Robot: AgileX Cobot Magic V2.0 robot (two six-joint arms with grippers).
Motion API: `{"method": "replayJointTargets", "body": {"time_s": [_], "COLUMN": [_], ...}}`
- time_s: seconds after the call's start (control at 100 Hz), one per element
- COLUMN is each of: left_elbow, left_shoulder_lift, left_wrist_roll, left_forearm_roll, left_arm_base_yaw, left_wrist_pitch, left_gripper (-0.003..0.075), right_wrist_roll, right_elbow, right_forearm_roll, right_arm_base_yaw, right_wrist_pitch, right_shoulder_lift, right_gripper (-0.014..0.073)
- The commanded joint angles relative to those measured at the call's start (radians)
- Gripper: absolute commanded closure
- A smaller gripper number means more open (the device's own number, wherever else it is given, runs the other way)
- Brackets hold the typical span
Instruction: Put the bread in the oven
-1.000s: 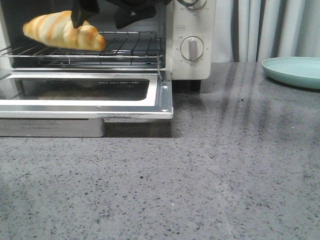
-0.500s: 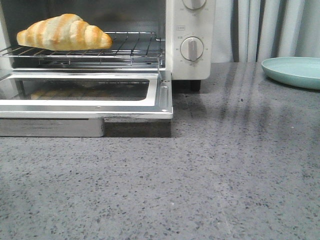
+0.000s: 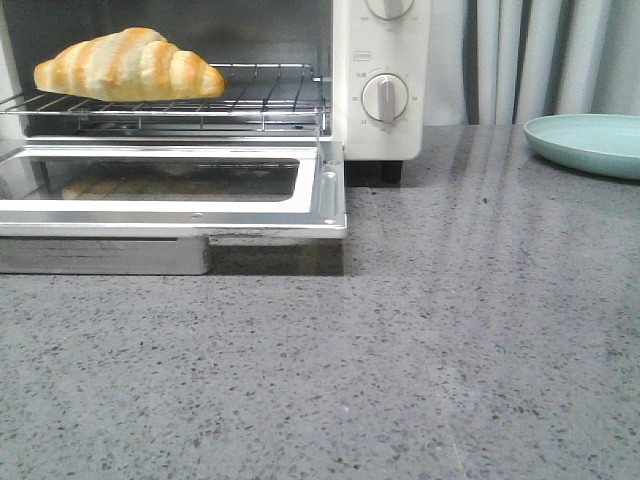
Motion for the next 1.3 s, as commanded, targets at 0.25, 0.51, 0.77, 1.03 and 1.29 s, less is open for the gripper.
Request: {"method": "replayJointTargets", "body": {"time_s": [0.25, 0.51, 0.77, 1.03, 1.29], "left_elbow": [0.046, 0.103, 0.114, 0.114, 0.166], "left_shoulder_lift": [-0.02, -0.041, -0.041, -0.041, -0.041], "left_wrist_roll": [-0.039, -0.041, -0.041, -0.041, -0.038], "left_forearm_roll": [0.026, 0.02, -0.053, -0.053, -0.004], "left_arm_base_yaw": [-0.007, 0.003, 0.003, 0.003, 0.011], "left_wrist_pitch": [-0.001, 0.012, 0.057, 0.057, -0.131], "left_gripper": [0.0742, 0.0742, 0.0741, 0.0741, 0.0741], "right_wrist_roll": [0.067, 0.067, 0.067, 0.067, 0.067], "right_elbow": [0.248, 0.251, 0.251, 0.251, 0.251], "right_forearm_roll": [-0.081, -0.061, -0.061, -0.061, -0.061], "right_arm_base_yaw": [-0.193, -0.2, -0.2, -0.2, -0.2], "right_wrist_pitch": [0.136, 0.123, 0.123, 0.123, 0.123], "right_shoulder_lift": [-0.513, -0.495, -0.495, -0.495, -0.495], "right_gripper": [0.0643, 0.0643, 0.0643, 0.0643, 0.0643]}}
